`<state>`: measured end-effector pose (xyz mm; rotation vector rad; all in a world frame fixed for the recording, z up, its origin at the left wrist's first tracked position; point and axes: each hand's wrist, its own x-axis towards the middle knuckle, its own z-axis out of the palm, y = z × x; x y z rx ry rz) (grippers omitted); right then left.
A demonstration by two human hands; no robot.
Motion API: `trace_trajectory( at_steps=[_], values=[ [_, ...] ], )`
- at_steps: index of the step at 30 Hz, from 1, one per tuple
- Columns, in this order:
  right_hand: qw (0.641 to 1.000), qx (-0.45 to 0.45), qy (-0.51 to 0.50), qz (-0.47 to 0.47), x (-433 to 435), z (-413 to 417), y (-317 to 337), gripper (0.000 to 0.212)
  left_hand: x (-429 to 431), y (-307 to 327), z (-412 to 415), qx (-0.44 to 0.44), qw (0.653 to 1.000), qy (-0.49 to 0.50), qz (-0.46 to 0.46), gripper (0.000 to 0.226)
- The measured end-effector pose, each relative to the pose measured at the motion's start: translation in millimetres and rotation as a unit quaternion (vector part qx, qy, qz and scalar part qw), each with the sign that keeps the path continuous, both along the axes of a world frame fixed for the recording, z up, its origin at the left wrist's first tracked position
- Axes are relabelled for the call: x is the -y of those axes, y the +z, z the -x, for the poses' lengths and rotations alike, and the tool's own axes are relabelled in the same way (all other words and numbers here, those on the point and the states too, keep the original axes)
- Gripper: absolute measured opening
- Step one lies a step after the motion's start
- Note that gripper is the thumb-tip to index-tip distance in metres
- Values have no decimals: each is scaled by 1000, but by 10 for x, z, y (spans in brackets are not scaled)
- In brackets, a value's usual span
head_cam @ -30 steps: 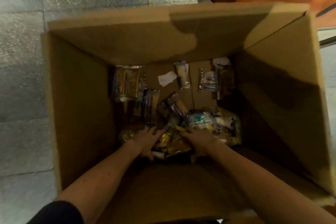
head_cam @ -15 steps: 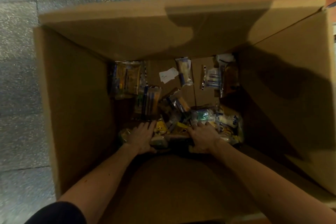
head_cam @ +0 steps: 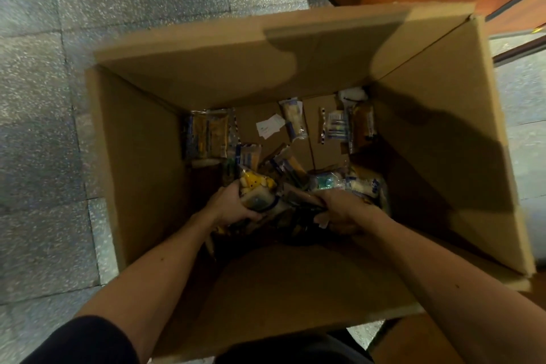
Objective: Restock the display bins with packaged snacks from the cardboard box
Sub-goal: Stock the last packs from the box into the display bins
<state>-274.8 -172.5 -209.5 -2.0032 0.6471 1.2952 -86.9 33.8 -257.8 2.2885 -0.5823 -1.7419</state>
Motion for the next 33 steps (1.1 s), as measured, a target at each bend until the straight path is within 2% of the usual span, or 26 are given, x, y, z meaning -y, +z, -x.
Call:
trace_trajectory(
  at_steps=[4, 8, 12, 14, 17, 20, 23, 28, 29, 31, 32, 33],
  values=[
    [992, 27, -124, -5, 169, 74, 339, 34, 225, 368, -125, 6, 999, 25, 34, 89],
    [962, 61, -267, 4, 377, 247, 731, 44, 497, 876, -246, -16, 995, 44, 83, 75],
    [930, 120, -347, -8, 501, 459, 1193, 26, 716, 1408, -273, -48, 991, 17, 127, 65],
    [907, 162, -388, -26, 515, 591, 1487, 22, 806, 1685, -234, -63, 988, -3, 143, 64],
    [854, 226, -462, -79, 500, 895, 1916, 22, 928, 2116, -104, -74, 981, -38, 173, 48],
    [830, 257, -489, -74, 467, 1274, 2310, 14, 1046, 2499, 75, -81, 973, -44, 213, 48],
    [788, 321, -523, -53, 386, 1790, 2646, 10, 1186, 2949, 433, -102, 957, -52, 266, 45],
    [699, 398, -591, -53, 66, 2812, 3154, 39, 1345, 3723, 1344, -175, 922, -79, 337, 51],
    [681, 411, -604, -50, -33, 3020, 3278, 42, 1359, 3850, 1546, -186, 917, -76, 345, 58],
    [635, 436, -637, -36, -249, 3443, 3528, 41, 1390, 4108, 1965, -204, 905, -88, 364, 89],
    [612, 448, -651, -27, -355, 3652, 3619, 39, 1418, 4195, 2187, -227, 896, -96, 368, 104],
    [594, 460, -660, -13, -488, 3860, 3709, 37, 1433, 4291, 2441, -264, 885, -102, 369, 110]
  ],
)
